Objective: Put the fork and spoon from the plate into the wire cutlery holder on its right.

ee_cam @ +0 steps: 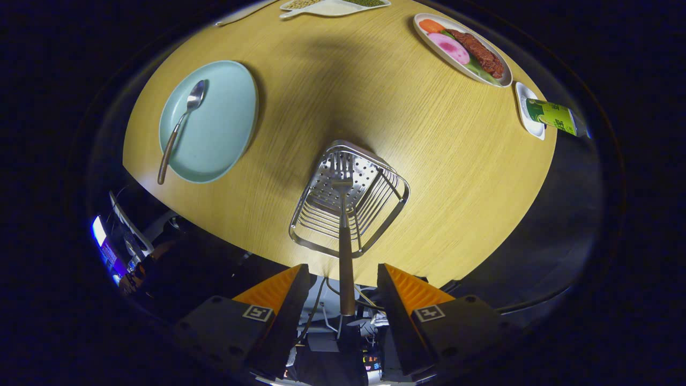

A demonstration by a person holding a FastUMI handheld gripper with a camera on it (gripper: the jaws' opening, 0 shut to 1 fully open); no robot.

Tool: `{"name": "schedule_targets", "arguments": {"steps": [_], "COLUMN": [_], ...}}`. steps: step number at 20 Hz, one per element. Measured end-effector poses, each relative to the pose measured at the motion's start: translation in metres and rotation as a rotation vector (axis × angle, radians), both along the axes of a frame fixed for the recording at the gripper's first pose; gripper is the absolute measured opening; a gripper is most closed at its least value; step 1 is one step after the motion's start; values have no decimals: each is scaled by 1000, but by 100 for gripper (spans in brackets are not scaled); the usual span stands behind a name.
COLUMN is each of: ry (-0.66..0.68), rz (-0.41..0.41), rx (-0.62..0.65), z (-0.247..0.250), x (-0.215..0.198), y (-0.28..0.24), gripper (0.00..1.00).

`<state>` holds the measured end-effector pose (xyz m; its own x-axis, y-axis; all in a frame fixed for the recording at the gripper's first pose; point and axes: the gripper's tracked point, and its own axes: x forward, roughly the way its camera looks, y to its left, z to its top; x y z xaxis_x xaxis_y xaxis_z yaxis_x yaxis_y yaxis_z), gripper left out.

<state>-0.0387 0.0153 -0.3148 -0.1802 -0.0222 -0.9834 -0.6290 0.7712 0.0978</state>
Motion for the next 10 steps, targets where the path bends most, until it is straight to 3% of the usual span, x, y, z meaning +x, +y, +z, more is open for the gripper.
{"name": "schedule_targets", "arguments": {"steps": [5,10], "ry": [-137,-296], "rz": [-164,-313], "rx": [217,457], "z": [35,82], "x": [9,16], "y": [18,74], "gripper": [85,89]}}
